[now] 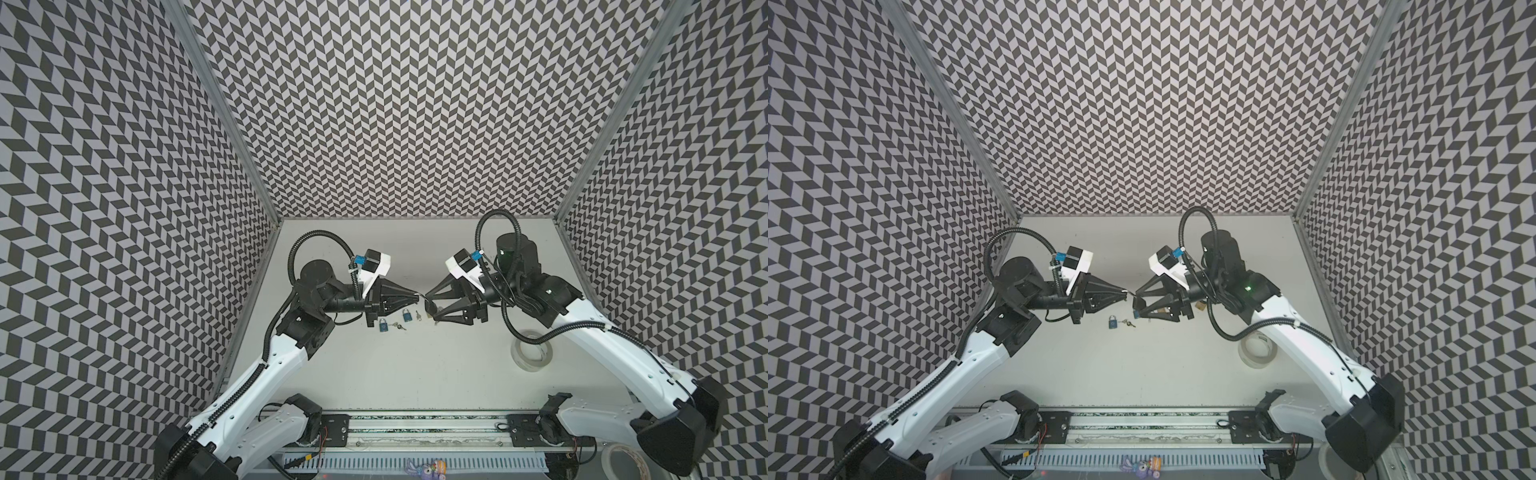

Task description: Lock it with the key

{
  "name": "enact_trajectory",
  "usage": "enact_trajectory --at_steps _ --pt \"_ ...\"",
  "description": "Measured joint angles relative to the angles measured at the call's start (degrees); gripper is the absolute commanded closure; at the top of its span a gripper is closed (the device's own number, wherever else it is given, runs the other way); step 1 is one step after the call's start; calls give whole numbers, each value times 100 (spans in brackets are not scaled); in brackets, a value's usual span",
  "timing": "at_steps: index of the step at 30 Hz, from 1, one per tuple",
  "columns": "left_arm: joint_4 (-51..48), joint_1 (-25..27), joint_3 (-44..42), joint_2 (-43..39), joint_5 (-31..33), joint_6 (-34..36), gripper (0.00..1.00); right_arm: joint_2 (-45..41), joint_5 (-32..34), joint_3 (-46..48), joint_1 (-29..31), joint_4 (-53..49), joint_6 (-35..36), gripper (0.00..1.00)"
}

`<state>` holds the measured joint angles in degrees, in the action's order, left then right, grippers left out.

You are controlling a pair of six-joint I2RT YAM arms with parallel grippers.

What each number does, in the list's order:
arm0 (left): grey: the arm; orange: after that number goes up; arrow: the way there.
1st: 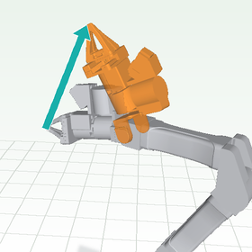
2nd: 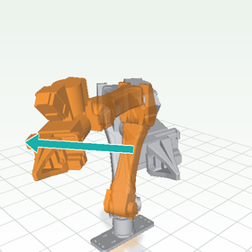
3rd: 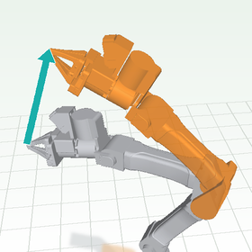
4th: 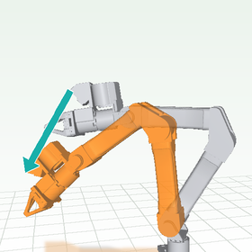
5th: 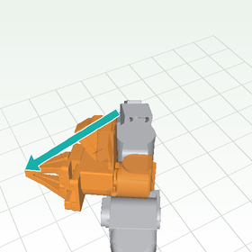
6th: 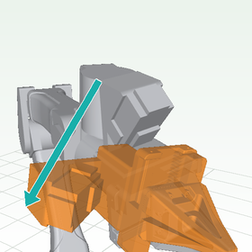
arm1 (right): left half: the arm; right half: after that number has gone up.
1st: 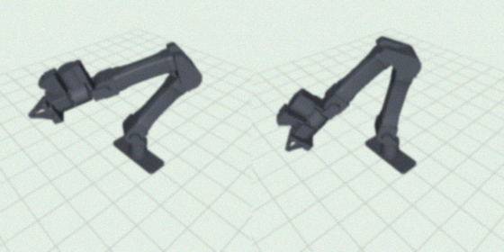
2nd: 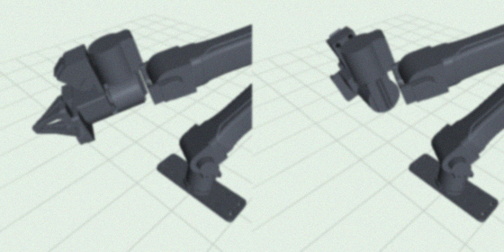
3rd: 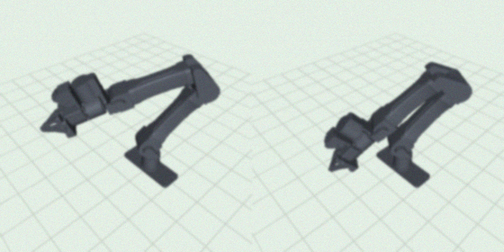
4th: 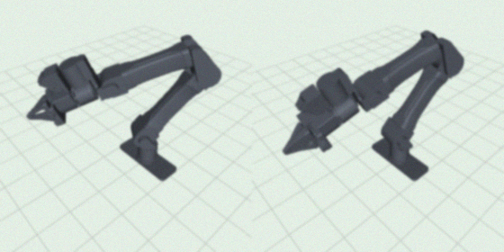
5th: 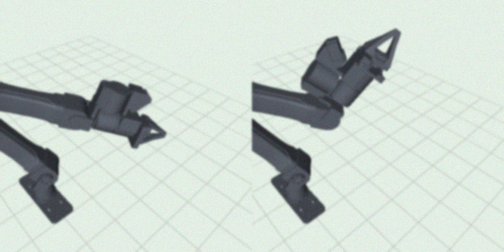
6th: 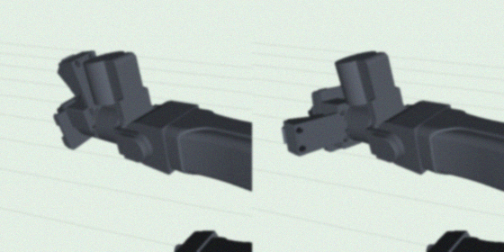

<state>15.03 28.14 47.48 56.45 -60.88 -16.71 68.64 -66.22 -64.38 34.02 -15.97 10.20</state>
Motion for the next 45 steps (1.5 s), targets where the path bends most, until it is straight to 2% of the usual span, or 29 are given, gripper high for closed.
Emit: enact_trajectory --at_steps 1,2,6,14,20,24,28,35,45 --pt "114 0 -11 -13 59 -136 100 -153 188 173 -2 269 -214 6" --pt "240 0 -31 -35 131 -278 100 -306 402 356 0 590 -457 0" --pt "804 0 -157 -129 457 -837 100 -761 1252 953 -2 1803 -1322 0" --pt "2271 2 -566 -221 997 -2129 100 -1561 2518 2103 0 4192 -2339 0" --pt "2955 120 -678 -221 1517 -2761 100 -1685 2940 2439 28 5659 -2791 0" --pt "3182 227 -678 -219 1766 -2973 100 -1362 2907 2422 151 6483 -3053 0" --pt "3353 332 -678 -203 1891 -3106 100 -914 2868 2337 426 6852 -3147 0" --pt "3602 461 -678 -101 1939 -3248 100 -533 2872 2190 813 6922 -3040 29" --pt "3768 546 -678 -57 1952 -3309 100 -361 2949 2070 927 7047 -2859 56"
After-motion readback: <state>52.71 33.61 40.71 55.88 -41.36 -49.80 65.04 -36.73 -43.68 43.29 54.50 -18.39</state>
